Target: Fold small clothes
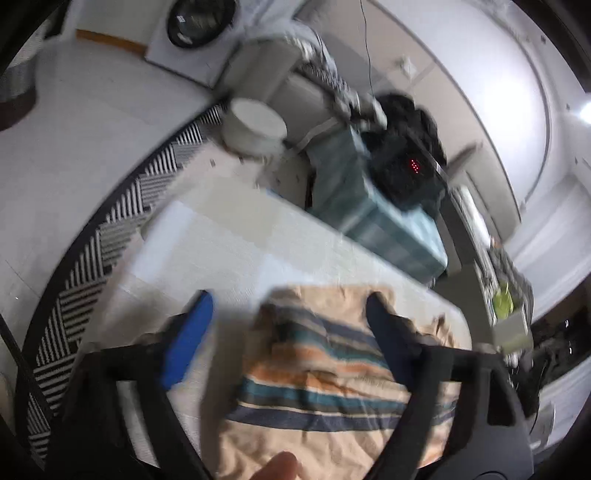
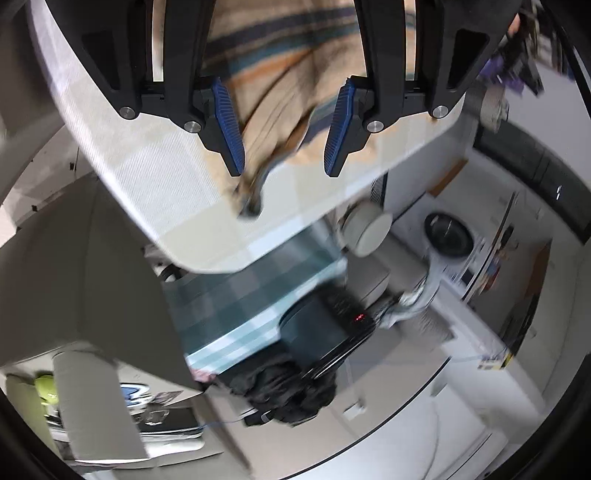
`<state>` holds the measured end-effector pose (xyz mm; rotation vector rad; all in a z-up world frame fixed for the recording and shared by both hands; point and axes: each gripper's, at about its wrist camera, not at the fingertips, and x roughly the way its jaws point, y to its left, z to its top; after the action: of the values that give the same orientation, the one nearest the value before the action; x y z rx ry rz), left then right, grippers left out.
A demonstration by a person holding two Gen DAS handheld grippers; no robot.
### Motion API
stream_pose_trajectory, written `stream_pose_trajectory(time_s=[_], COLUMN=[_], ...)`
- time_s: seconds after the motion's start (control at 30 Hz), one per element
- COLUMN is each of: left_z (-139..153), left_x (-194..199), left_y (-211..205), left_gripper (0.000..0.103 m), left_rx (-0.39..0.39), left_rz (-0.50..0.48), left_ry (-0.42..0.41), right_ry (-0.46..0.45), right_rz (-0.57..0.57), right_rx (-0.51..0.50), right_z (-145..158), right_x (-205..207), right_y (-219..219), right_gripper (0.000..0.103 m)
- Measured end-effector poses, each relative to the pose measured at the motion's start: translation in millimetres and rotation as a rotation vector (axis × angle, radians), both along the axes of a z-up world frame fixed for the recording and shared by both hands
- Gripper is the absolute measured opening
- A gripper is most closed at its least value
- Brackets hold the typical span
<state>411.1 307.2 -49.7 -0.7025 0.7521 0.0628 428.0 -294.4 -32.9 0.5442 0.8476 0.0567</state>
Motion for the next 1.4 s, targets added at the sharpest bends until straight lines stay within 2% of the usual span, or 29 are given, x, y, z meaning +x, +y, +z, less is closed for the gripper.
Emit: stream_pose_trajectory(time_s=[0.07, 0.2, 0.27, 0.37, 0.43, 0.5, 0.6, 0.7, 0.77, 0.8, 0.83, 0.9, 1.03, 1.2, 1.3, 1.4], left_z=[10, 25, 25, 15, 8, 4, -1, -11, -15, -15, -16, -18, -17, -21, -19, -21], left_x=[-9, -36, -55, -87, -115, -139, -169, -189, -201, -203, -206, -208, -217, -224, -227, -225], left_y=[6, 4, -4, -19, -31, -41, -61, -75, -81, -82, -84, -85, -75, -67, -68, -68], left_gripper=[0.083, 0.083, 0.083, 0.083, 0.07, 0.068, 0.066, 0.056, 0.045, 0.027, 0.015, 0.01, 0.009, 0.009, 0.01, 0.01], left_rx=[-0.019, 0.008, 0.009, -0.025, -0.07, -0.095, -0.07, -0.069, -0.077, -0.065, -0.046, -0.023, 0.029, 0.012, 0.018, 0.018], left_rz=[0.002, -0.001, -0.014, -0.068, -0.119, -0.16, -0.222, -0.248, -0.242, -0.236, -0.23, -0.224, -0.231, -0.223, -0.23, -0.231], left_ry=[-0.012, -0.02, -0.006, 0.037, 0.046, 0.055, 0.079, 0.11, 0.081, 0.069, 0.065, 0.051, 0.056, 0.065, 0.062, 0.066], right_ry=[0.003, 0.059, 0.093, 0.107, 0.107, 0.113, 0.112, 0.112, 0.115, 0.115, 0.115, 0.118, 0.121, 0.172, 0.177, 0.204], right_rz=[0.03, 0.076, 0.07, 0.076, 0.102, 0.125, 0.155, 0.18, 0.198, 0.206, 0.214, 0.226, 0.22, 0.153, 0.152, 0.137], right_rx=[-0.012, 0.025, 0.078, 0.082, 0.088, 0.069, 0.044, 0.041, 0.032, 0.029, 0.022, -0.003, -0.033, -0.197, -0.215, -0.179], right_z=[2, -2, -8, -9, -7, -4, -1, 1, 3, 4, 5, 8, 13, 9, 4, -9], right_x=[-8, -20, -26, -35, -44, -53, -67, -80, -91, -98, -105, -118, -137, -168, -192, -199], right_y=[7, 16, 15, 18, 22, 27, 35, 41, 44, 44, 44, 43, 32, 16, 3, -16], right_gripper=[0.046, 0.046, 0.046, 0.046, 0.046, 0.046, 0.046, 0.046, 0.046, 0.046, 0.046, 0.046, 0.046, 0.046, 0.046, 0.047])
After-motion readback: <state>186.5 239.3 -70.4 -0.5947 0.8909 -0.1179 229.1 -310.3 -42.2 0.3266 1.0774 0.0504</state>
